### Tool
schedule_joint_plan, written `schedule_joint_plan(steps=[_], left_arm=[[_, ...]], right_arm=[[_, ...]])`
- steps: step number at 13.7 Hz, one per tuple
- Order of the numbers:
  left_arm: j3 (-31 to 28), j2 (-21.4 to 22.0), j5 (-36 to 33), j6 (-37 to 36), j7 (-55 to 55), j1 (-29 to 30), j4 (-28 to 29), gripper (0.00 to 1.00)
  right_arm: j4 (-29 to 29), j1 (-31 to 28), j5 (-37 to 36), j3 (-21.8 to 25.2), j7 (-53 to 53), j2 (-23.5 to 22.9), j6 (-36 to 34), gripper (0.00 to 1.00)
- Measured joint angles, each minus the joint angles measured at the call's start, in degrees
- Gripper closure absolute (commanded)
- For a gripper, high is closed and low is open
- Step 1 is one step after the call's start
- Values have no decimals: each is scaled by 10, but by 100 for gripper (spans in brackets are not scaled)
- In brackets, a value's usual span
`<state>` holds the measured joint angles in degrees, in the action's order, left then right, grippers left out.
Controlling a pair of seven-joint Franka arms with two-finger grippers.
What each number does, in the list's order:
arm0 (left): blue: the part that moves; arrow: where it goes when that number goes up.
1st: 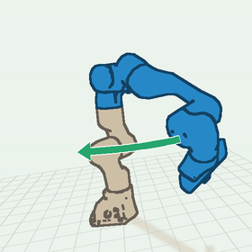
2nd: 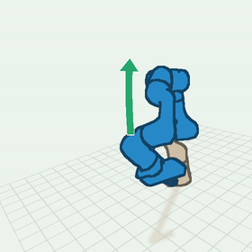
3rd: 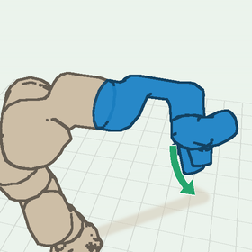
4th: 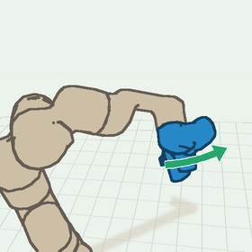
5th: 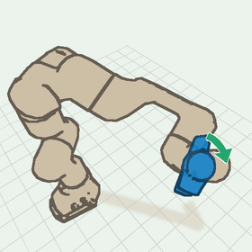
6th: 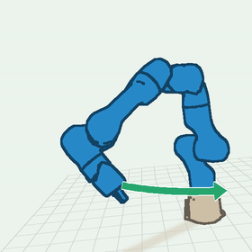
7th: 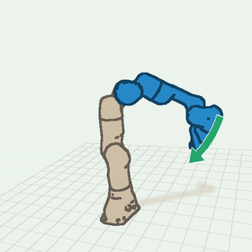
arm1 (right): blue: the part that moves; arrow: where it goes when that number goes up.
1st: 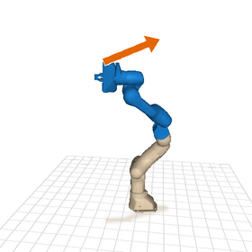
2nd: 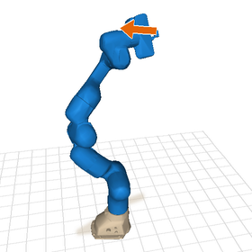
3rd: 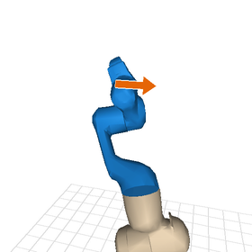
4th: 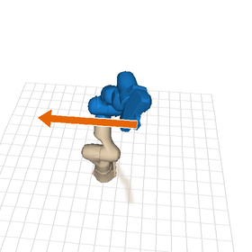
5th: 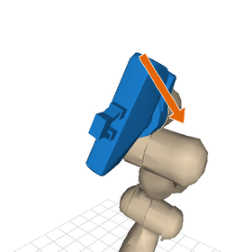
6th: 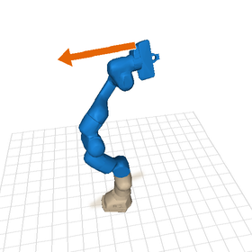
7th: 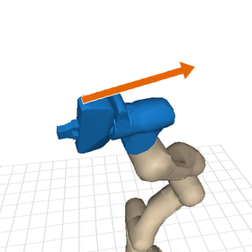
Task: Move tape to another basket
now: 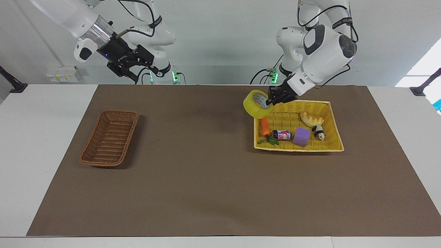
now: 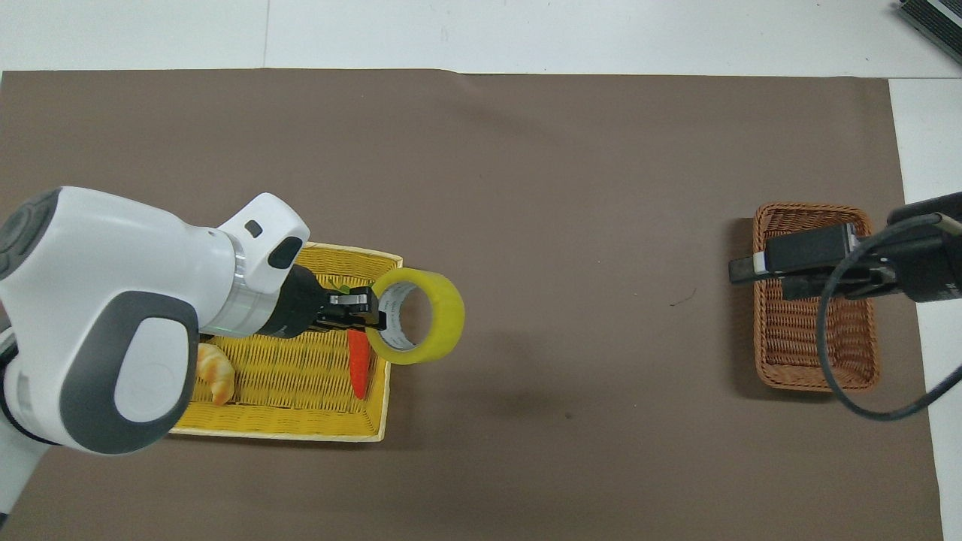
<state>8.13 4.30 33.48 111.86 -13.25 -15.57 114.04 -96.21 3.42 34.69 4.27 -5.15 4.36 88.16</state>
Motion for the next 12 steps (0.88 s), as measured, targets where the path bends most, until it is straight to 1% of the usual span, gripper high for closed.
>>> schedule_joint_plan(steps=[1, 3, 5, 7, 9, 10, 12], left_arm=[[1, -1, 7, 21, -25, -24, 0, 100], [3, -7, 50, 53, -55, -57, -2, 100], [15, -14, 85, 72, -94, -62, -17, 100], [42, -26, 86, 96, -158, -62, -42, 100], [70, -39, 86, 111, -202, -63, -65, 100], [81, -43, 86, 115, -221, -63, -73, 100], [102, -50, 83, 123, -246, -64, -86, 100]], right_arm=[[-17, 9, 16, 0, 0, 4, 17, 0], [-59, 23, 61, -1, -1, 18, 49, 0], [-94, 39, 85, -1, -1, 32, 70, 0], [-122, 54, 90, -1, -1, 43, 83, 0], [-150, 71, 97, -2, 0, 55, 117, 0], [-160, 82, 99, -2, 0, 60, 131, 0], [-170, 91, 100, -2, 0, 67, 138, 0]])
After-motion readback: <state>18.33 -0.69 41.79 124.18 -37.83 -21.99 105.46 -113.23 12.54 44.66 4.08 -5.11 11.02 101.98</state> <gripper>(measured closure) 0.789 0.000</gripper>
